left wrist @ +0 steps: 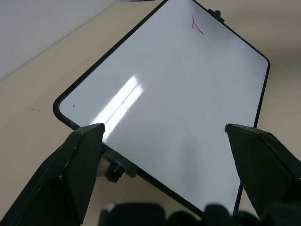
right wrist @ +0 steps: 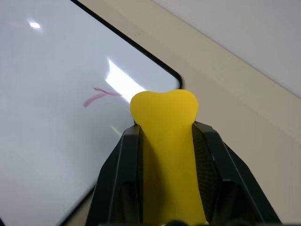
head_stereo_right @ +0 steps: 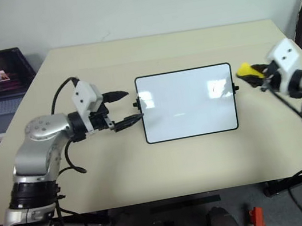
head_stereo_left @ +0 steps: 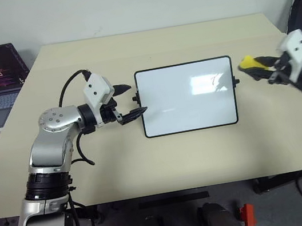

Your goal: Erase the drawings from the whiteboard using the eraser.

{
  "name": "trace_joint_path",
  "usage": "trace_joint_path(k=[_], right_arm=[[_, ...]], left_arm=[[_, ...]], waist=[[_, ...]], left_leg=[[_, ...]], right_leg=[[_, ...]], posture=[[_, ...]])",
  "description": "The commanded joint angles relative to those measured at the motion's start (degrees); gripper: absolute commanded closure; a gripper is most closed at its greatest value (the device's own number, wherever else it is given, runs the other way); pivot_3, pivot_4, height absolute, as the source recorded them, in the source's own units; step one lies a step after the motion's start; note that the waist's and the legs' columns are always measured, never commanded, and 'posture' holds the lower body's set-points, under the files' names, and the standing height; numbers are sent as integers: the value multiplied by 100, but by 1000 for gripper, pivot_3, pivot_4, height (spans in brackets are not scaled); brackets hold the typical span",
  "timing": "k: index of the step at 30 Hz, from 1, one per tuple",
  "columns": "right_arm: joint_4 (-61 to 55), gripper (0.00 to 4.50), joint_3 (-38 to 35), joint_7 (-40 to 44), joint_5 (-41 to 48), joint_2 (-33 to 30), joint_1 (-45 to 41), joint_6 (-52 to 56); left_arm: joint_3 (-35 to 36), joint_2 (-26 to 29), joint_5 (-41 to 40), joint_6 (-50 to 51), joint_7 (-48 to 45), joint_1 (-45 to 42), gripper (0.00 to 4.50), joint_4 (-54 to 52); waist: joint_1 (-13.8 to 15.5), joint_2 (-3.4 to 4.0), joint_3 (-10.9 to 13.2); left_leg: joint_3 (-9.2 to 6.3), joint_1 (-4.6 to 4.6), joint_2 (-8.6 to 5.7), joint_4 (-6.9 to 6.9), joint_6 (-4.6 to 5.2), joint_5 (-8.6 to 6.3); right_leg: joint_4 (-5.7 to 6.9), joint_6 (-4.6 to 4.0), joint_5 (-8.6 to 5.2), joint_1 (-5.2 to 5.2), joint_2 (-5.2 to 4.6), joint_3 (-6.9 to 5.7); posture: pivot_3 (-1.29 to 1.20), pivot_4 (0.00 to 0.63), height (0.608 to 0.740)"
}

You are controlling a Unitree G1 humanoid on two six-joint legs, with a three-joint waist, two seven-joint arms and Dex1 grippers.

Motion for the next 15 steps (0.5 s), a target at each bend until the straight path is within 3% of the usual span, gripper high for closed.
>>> trace_joint_path(k=[1,15], right_arm=[[158,3401,-69,-533,-196,201,-274,-323],[759,3401,248,-998,-568,744,-522,-753]], left_arm=[[12,12,89,-2,109,-235,0,-159],[-292,-10,196,530,278,-542,0,-840]], waist=[[17,0,0],[-49,0,0]], left_leg=[[0,1,0,3,0,0],[3,12,0,11,0,0]], right_leg=[[4,0,0,0,0,-1],[25,-2,-1,2,1,6]], posture=[[0,150,740],[0,150,740]])
